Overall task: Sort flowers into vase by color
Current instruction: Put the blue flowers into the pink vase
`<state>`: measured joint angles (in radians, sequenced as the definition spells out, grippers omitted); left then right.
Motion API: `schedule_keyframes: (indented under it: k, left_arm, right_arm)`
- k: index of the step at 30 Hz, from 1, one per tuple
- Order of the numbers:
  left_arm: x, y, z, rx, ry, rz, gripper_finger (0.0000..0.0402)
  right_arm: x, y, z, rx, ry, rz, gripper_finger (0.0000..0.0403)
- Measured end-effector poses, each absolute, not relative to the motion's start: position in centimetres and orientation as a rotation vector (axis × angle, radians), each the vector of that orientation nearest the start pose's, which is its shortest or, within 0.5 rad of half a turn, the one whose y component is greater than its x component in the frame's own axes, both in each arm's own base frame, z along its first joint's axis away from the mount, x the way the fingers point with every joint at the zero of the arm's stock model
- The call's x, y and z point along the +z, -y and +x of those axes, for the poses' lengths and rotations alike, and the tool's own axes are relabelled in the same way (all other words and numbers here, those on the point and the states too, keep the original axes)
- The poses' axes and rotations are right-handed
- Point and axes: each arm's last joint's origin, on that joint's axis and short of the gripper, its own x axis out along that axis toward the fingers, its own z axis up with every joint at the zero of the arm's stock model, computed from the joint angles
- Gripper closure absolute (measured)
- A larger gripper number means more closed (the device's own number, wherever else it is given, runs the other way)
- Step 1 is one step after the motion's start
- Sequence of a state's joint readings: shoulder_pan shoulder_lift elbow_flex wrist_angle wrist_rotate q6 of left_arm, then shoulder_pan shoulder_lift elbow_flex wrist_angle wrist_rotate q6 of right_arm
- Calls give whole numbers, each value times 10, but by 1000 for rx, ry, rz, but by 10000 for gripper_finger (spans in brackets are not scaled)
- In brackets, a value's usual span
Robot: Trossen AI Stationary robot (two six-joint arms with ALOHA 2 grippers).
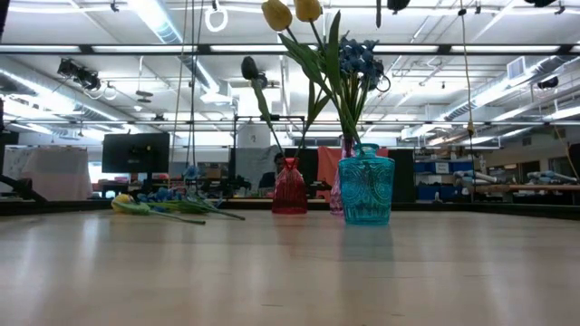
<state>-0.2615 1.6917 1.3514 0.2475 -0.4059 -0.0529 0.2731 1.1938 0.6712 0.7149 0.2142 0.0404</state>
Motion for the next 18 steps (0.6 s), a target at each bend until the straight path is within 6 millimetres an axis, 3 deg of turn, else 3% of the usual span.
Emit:
schedule_keyframes:
  k: [7,18]
  left_arm:
    - [328,91,386,148,-122,-16,371]
    - [327,93,385,164,-137,5,325]
  right_arm:
    - [299,-62,250,56,197,89,295]
    - [297,-62,250,52,168,64,381]
